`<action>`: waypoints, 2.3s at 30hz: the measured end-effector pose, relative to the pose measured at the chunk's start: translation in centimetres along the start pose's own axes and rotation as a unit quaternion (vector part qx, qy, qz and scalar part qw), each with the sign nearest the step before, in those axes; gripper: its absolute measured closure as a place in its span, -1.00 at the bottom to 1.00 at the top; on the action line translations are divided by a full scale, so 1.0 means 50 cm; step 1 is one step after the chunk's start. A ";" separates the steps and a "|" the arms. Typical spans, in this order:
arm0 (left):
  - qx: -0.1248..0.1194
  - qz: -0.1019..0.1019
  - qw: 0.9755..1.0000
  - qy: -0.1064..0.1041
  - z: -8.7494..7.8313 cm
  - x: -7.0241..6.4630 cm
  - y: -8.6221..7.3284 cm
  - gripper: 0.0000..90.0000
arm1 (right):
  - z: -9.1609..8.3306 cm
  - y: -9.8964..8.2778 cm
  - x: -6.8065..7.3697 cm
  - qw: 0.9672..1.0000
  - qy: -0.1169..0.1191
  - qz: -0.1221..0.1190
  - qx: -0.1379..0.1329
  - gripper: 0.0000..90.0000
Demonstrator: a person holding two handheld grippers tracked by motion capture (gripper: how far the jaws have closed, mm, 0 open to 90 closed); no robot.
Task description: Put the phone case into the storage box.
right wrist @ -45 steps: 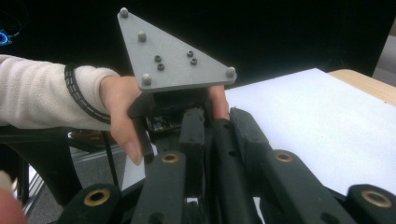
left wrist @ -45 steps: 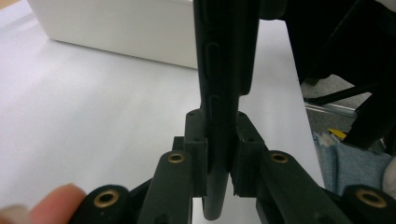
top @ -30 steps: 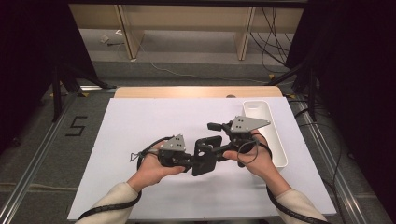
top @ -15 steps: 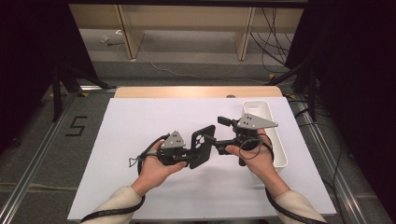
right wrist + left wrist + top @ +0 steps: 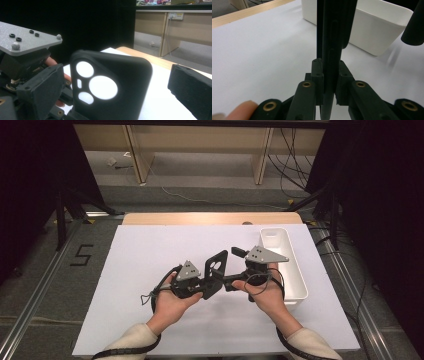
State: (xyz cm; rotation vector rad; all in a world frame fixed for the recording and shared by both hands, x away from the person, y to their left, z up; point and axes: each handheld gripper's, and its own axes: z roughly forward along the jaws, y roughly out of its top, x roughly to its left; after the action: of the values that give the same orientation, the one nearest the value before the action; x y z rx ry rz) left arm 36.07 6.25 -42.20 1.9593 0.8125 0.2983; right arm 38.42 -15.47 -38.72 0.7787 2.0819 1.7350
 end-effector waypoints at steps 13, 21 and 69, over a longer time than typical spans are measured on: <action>0.002 0.001 1.000 0.002 0.004 -0.010 0.002 0.77 | 0.014 -0.011 0.020 0.999 -0.035 -0.002 -0.008 -0.95; -0.004 0.001 1.000 0.002 0.004 -0.011 0.002 0.77 | 0.020 -0.019 0.032 0.999 -0.046 0.003 -0.013 -0.83; -0.092 0.036 0.995 -0.007 -0.076 0.038 -0.011 -1.00 | -0.041 0.046 -0.001 0.992 -0.112 0.010 -0.055 -0.66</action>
State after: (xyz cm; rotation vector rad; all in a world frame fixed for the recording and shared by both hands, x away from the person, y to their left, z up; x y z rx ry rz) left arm 35.34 10.27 -40.97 1.8189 0.6816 0.3888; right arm 37.78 -16.87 -36.06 0.9178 1.8226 1.6717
